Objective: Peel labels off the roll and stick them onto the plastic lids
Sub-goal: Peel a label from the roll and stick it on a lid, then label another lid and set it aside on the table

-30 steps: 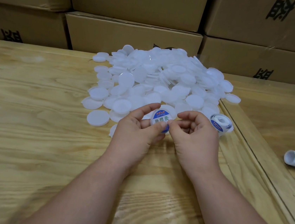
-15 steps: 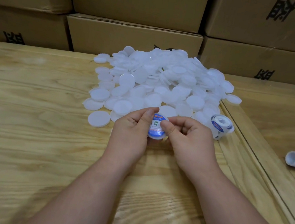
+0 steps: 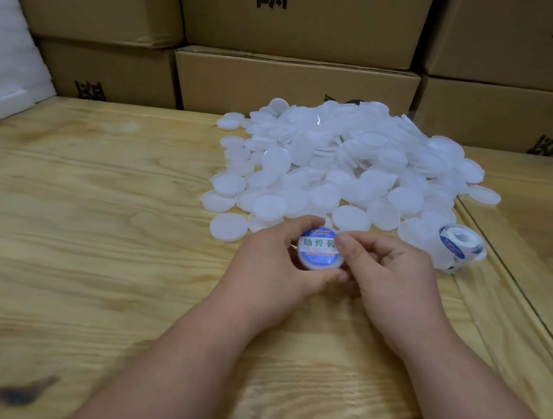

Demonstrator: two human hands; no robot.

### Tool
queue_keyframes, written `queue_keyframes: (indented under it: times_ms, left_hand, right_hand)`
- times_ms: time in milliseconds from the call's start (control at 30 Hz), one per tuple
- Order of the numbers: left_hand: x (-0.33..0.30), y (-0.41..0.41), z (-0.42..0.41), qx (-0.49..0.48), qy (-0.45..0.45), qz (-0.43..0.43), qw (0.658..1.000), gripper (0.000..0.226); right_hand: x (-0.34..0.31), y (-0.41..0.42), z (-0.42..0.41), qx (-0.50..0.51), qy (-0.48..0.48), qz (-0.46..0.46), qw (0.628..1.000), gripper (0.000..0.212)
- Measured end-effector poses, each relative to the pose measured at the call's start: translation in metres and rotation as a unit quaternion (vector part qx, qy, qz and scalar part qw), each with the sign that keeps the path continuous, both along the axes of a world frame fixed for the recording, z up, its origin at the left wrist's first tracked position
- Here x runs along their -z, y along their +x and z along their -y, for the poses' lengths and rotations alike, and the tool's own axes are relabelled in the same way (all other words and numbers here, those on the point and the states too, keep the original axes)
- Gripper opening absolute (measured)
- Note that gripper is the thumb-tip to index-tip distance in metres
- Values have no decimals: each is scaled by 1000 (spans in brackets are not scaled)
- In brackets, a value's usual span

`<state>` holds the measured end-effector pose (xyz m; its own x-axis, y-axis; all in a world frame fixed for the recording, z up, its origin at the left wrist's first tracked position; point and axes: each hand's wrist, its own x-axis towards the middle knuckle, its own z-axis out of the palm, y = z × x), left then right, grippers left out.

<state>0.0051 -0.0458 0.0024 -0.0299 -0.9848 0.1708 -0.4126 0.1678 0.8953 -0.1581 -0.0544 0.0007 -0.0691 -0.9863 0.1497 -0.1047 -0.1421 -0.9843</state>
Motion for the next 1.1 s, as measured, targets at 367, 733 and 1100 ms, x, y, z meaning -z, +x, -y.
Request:
queue_keyframes:
  times_ms: [367,733,1100]
  left_hand:
    - [3,146,18,-244,-57,245,937,43]
    - [19,179,31,-258,4,224,940,31]
    - [11,165,22,-263,-7,241,934,24]
  right_hand:
    - [-1,2,-5,-20,10,-31,999,18]
    - [2,4,-3,-11,9,-33,999,18]
    - [2,5,-4,-15,13,-36,999,17]
